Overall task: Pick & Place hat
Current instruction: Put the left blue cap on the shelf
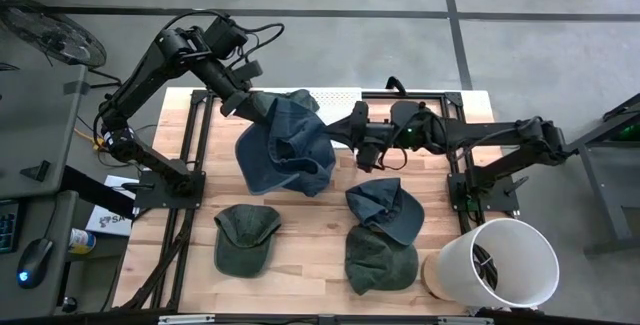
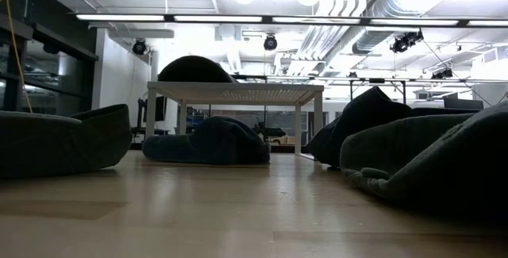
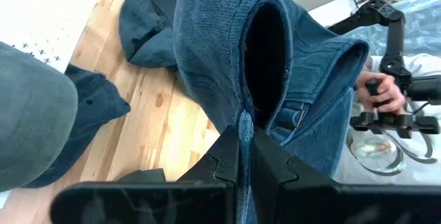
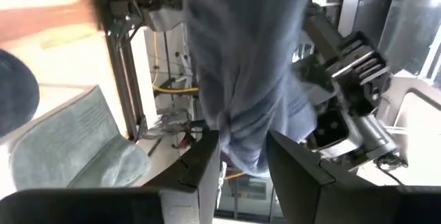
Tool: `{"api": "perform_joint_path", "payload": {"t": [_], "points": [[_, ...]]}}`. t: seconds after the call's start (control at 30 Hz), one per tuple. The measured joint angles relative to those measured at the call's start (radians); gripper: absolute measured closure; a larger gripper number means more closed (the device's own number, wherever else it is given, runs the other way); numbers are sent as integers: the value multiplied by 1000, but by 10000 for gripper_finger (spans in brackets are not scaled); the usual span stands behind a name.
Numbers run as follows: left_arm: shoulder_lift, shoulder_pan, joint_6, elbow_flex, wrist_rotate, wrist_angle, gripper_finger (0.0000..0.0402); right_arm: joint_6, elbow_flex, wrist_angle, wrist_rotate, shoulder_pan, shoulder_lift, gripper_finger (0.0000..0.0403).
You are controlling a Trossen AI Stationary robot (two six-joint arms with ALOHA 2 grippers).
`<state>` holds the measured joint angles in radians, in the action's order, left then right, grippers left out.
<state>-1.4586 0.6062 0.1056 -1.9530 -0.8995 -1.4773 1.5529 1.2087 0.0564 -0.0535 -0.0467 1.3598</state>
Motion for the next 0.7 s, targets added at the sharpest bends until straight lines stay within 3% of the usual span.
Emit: {"api": "perform_joint_path", "payload": {"t": [0.5, 0.7], "points": [[0, 0, 3, 0, -26, 9, 389, -3, 0, 133, -135, -8, 60, 289], [0, 0, 3, 0, -2, 9, 389, -7, 0, 82, -150, -4, 60, 308]]}}
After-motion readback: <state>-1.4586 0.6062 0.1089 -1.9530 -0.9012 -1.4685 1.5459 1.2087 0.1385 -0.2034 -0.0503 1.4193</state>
